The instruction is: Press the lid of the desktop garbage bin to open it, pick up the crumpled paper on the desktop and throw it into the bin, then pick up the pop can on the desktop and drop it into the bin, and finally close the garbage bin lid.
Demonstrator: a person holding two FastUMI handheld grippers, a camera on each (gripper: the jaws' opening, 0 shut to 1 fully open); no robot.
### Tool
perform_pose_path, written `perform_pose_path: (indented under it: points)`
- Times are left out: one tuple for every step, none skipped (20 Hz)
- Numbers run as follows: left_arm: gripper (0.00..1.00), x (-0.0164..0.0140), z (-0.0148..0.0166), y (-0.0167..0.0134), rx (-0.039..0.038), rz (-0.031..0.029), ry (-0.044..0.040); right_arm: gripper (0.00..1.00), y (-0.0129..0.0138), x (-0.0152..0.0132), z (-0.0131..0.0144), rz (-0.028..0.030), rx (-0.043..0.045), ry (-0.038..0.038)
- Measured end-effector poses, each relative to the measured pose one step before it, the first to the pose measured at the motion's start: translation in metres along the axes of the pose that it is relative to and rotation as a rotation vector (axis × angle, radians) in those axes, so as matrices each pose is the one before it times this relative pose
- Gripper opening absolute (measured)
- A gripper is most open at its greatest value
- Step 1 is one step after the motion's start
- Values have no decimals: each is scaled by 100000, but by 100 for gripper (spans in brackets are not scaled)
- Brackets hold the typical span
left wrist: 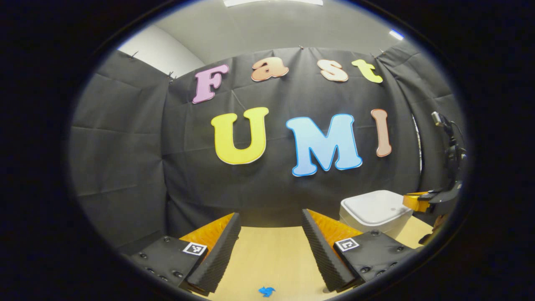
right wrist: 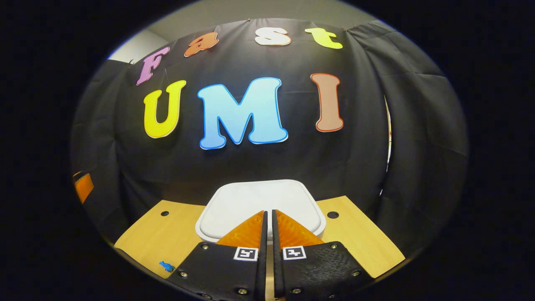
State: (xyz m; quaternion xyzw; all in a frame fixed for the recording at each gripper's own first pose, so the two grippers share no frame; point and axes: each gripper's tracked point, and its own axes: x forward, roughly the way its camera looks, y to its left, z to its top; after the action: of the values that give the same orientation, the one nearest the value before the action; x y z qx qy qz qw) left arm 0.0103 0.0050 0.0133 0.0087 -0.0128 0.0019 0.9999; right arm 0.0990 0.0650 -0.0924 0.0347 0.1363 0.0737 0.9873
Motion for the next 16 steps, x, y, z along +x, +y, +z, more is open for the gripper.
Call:
perform_pose_path:
  points:
    - [96, -51, -141, 262, -39, 662, 117, 7, 242, 329, -250, 490, -439, 565]
    - [96, 80, -40, 249, 9, 631, 136, 7, 349, 329, -93, 463, -440, 449]
    - [96, 56, -29, 260, -32, 607, 73, 7, 221, 286, -291, 571, -525, 461]
    - [96, 22, -167, 183, -46, 559, 208, 7, 146, 321, -226, 398, -585, 890]
    - [96, -115, -62, 290, -150, 434, 159, 7, 147, 183, -308, 283, -617, 1188]
    - [96, 56, -97, 156, -113, 389, 225, 7, -37, -62, 236, -146, -670, -1063]
    - [96, 24, -51, 102, -113, 336, 189, 7, -105, 203, -142, -354, -942, 362]
    - [96, 24, -112, 93, -134, 220, 343, 7, 48, -47, 10, -172, -1232, 205]
    - [100, 93, -115, 90, -86, 156, 128, 7, 8, -47, -198, -349, -1974, -174]
    - [96, 104, -24, 83, -49, 188, -9, 7, 11, 43, -163, -715, -2191, 6]
    - [96, 67, 6, 76, -90, 128, -145, 7, -111, -49, -93, -820, -1520, -58]
    - [100, 74, 122, -34, -101, 30, -157, 8, -107, -3, 0, -521, 406, 580]
    - [96, 0, 31, 41, -287, 49, -181, 8, -88, 2, -206, 224, 1878, 505]
    - [100, -4, 55, 40, -486, 2, -157, 7, -53, -52, 15, 840, 2458, 129]
    - [96, -1, -107, 61, -502, 211, -102, 8, 81, -6, 117, 952, 1184, -182]
    - [96, -78, -91, 118, -676, 79, 193, 7, 81, -133, 398, 961, -257, -1027]
